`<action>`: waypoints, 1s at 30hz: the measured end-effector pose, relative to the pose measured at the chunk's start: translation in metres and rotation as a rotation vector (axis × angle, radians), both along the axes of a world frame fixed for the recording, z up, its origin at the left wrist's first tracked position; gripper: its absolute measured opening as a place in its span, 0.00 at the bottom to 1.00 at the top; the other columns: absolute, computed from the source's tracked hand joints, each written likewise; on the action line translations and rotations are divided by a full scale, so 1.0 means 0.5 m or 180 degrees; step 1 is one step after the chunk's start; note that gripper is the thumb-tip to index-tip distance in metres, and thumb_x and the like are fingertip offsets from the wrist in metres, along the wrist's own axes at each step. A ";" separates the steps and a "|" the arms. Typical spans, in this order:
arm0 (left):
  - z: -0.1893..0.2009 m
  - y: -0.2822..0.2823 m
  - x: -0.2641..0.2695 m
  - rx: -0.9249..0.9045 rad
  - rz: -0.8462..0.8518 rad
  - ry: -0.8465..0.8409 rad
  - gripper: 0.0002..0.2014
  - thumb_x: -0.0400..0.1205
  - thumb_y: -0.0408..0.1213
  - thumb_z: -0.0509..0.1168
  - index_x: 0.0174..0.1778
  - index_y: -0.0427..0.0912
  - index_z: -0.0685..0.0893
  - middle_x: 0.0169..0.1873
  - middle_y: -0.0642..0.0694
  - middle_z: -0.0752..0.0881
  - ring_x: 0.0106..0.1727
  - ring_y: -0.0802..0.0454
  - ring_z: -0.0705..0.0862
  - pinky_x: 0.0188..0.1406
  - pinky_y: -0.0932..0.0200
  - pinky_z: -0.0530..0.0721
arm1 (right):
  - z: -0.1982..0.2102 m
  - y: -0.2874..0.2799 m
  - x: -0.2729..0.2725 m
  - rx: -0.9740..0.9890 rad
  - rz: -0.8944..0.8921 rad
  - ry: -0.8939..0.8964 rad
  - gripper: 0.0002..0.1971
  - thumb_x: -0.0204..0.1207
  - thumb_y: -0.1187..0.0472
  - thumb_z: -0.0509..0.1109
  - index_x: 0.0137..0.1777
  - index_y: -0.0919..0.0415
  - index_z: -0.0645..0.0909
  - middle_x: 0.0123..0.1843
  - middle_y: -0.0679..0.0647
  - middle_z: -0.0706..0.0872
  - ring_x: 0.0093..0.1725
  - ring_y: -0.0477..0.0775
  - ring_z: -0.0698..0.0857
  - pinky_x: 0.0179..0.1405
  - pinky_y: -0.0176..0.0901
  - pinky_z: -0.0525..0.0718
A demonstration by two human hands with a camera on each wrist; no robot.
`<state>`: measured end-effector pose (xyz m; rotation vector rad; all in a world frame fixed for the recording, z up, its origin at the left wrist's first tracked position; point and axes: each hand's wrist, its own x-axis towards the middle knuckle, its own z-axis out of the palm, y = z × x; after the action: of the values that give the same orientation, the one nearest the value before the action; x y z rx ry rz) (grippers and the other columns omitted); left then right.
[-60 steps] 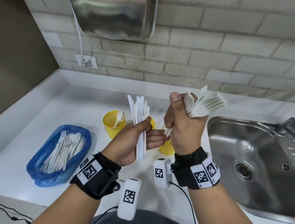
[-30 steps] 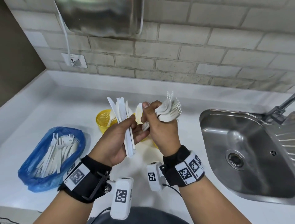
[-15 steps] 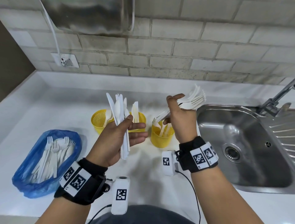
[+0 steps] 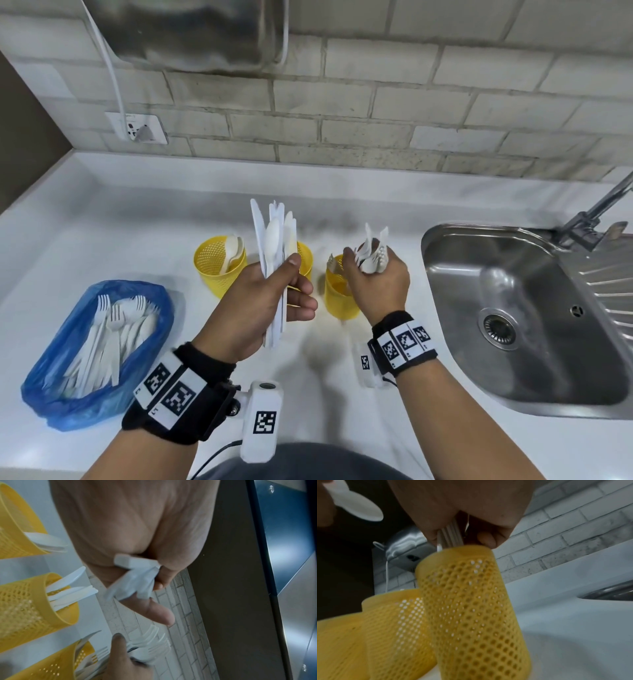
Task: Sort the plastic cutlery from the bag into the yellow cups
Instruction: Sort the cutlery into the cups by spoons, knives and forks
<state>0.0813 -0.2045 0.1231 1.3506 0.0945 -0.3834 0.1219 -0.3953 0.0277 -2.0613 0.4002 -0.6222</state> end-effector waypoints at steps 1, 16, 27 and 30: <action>0.000 0.000 0.000 0.0016 -0.0004 -0.0011 0.12 0.91 0.41 0.61 0.48 0.35 0.81 0.34 0.40 0.85 0.31 0.45 0.87 0.31 0.55 0.89 | -0.008 0.005 -0.001 -0.0070 0.0043 0.0000 0.15 0.73 0.48 0.79 0.37 0.55 0.79 0.32 0.48 0.84 0.35 0.55 0.84 0.39 0.46 0.79; -0.010 0.004 0.011 0.0116 -0.0015 -0.0089 0.14 0.91 0.41 0.62 0.43 0.36 0.80 0.33 0.41 0.84 0.30 0.46 0.86 0.29 0.56 0.87 | -0.057 0.018 0.001 -0.0881 0.0345 -0.0124 0.15 0.75 0.46 0.76 0.34 0.52 0.76 0.30 0.45 0.81 0.39 0.54 0.82 0.50 0.52 0.71; -0.012 0.007 0.007 0.0118 -0.0086 -0.0295 0.15 0.90 0.43 0.62 0.42 0.36 0.80 0.34 0.41 0.83 0.31 0.46 0.85 0.29 0.54 0.87 | -0.033 0.001 0.004 -0.1242 0.0193 -0.0610 0.15 0.75 0.58 0.77 0.62 0.53 0.86 0.65 0.56 0.79 0.58 0.60 0.75 0.58 0.58 0.78; -0.016 0.011 0.006 0.0211 -0.0217 -0.0465 0.16 0.90 0.46 0.62 0.44 0.37 0.81 0.35 0.41 0.83 0.30 0.45 0.85 0.32 0.50 0.88 | -0.032 -0.002 0.007 -0.1519 0.0270 -0.0419 0.11 0.77 0.61 0.74 0.57 0.50 0.89 0.70 0.55 0.80 0.65 0.62 0.74 0.56 0.56 0.76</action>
<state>0.0844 -0.1987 0.1150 1.4459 -0.0607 -0.3402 0.1252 -0.3963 0.0119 -2.4529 0.0885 -0.8588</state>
